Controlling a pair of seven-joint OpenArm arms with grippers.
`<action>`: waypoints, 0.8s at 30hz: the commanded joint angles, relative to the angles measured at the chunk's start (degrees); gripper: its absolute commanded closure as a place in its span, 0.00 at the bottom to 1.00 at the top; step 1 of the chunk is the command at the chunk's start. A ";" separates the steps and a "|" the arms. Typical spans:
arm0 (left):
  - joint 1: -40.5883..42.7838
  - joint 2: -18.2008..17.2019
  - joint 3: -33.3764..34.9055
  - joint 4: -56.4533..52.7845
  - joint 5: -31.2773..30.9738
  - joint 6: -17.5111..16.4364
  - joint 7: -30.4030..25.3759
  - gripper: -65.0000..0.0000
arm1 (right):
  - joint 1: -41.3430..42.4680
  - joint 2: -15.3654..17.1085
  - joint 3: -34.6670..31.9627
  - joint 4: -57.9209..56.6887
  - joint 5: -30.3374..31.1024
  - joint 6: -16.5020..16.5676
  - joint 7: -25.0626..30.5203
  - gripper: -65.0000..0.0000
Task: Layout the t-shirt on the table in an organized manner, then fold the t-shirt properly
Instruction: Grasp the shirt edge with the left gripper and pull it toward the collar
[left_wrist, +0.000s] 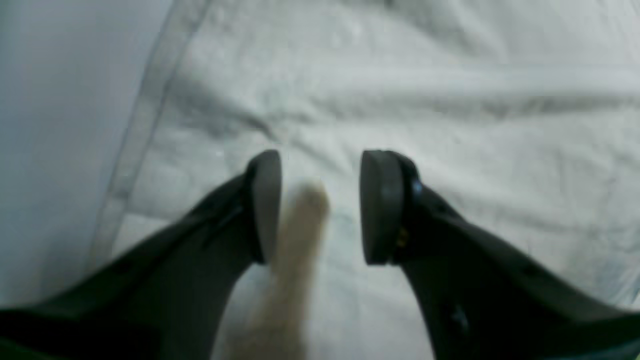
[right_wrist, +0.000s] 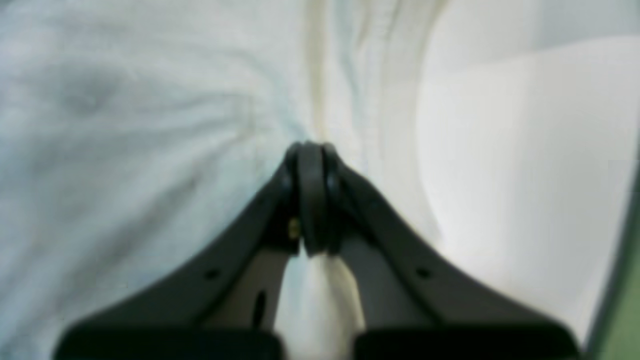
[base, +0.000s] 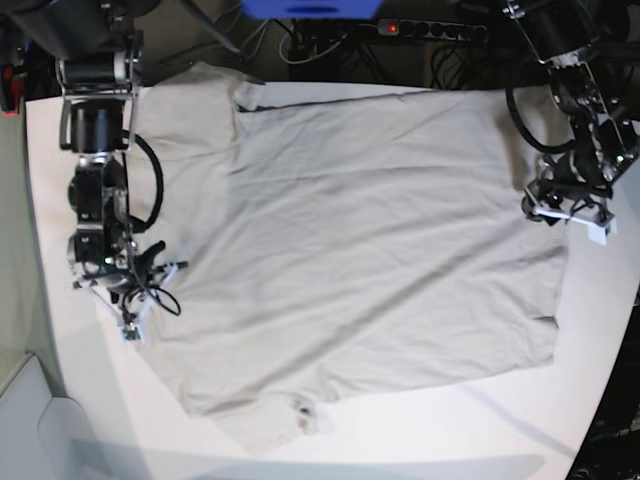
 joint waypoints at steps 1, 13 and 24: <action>-1.10 -0.62 -0.10 -0.35 -0.64 0.27 -0.48 0.60 | 1.46 0.01 0.08 4.35 0.62 -0.19 1.34 1.00; -10.77 -5.55 7.55 -28.48 6.13 0.27 -16.75 0.60 | -9.35 -0.78 0.17 27.29 0.62 -0.19 -6.75 1.00; -28.09 -12.49 15.99 -41.49 6.92 0.27 -24.13 0.60 | -19.64 -0.34 0.96 33.71 0.45 -0.19 -6.75 1.00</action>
